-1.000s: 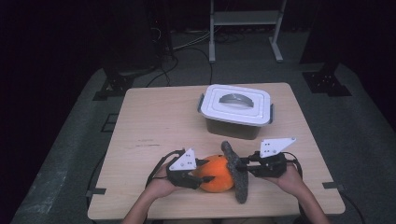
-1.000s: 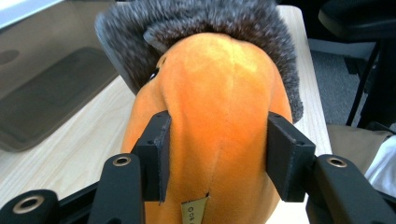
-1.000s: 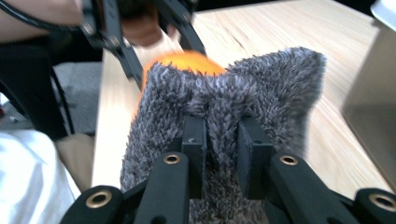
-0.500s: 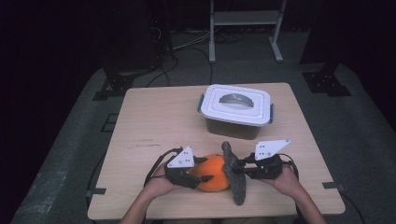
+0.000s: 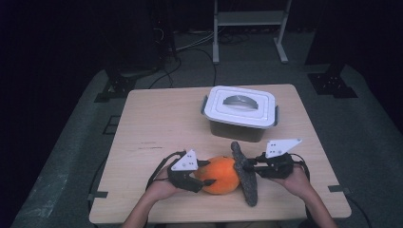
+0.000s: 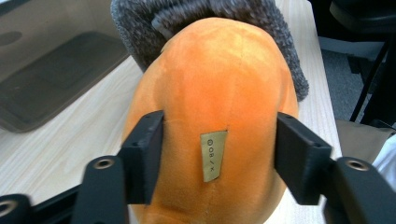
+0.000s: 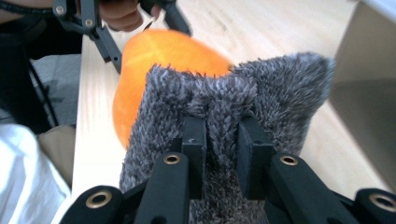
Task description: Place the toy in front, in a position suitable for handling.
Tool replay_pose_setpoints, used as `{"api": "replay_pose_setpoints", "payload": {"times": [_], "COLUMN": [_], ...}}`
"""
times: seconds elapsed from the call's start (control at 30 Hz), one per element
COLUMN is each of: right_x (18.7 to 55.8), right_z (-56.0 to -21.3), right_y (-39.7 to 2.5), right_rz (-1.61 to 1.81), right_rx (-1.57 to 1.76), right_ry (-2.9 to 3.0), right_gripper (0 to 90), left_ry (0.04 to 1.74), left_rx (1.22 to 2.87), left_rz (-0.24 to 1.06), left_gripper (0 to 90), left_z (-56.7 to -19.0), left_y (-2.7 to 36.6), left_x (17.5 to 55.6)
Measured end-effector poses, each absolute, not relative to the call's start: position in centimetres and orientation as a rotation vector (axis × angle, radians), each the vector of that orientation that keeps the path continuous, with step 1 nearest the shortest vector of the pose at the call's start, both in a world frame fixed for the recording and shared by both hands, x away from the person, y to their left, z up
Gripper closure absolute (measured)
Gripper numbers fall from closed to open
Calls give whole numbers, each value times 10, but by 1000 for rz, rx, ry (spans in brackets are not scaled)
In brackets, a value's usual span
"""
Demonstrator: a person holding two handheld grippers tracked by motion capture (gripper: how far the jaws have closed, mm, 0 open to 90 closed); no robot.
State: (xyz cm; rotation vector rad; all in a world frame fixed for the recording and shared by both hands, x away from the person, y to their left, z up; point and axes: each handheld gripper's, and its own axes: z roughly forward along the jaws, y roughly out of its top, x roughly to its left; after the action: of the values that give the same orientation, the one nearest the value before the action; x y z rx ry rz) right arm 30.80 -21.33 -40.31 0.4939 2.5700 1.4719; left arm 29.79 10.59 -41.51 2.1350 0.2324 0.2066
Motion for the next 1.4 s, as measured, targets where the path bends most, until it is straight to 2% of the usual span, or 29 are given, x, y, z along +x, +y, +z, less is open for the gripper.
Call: {"api": "replay_pose_setpoints", "payload": {"times": [0.17, 0.3, 0.57, 0.63, 0.77, 0.97, 1.13, 1.23, 1.4], "right_x": [295, 294, 306, 308, 305, 295, 303, 307, 298], "right_z": [-386, -396, -413, -413, -406, -391, -406, -410, -394], "right_y": [-201, -187, -202, -204, -204, -193, -196, -203, -194], "right_rz": [1526, 1431, 1451, 1446, 1434, 1477, 1427, 1373, 1474], "right_rx": [393, 361, 463, 472, 461, 379, 427, 470, 402], "right_ry": [2532, 2597, 2626, 2626, 2602, 2571, 2619, 2620, 2572], "right_gripper": [746, 746, 746, 745, 746, 747, 747, 747, 746], "left_ry": [217, 215, 240, 257, 253, 239, 242, 246, 250], "left_rx": [2117, 2126, 2116, 2102, 2118, 2104, 2083, 2083, 2079], "left_rz": [192, 194, 178, 159, 192, 201, 207, 196, 187], "left_gripper": [443, 439, 195, 205, 368, 435, 448, 422, 345], "left_z": [-408, -409, -416, -418, -415, -410, -406, -408, -410], "left_y": [102, 103, 103, 105, 107, 105, 106, 107, 106], "left_x": [294, 293, 299, 301, 300, 296, 295, 296, 298]}}
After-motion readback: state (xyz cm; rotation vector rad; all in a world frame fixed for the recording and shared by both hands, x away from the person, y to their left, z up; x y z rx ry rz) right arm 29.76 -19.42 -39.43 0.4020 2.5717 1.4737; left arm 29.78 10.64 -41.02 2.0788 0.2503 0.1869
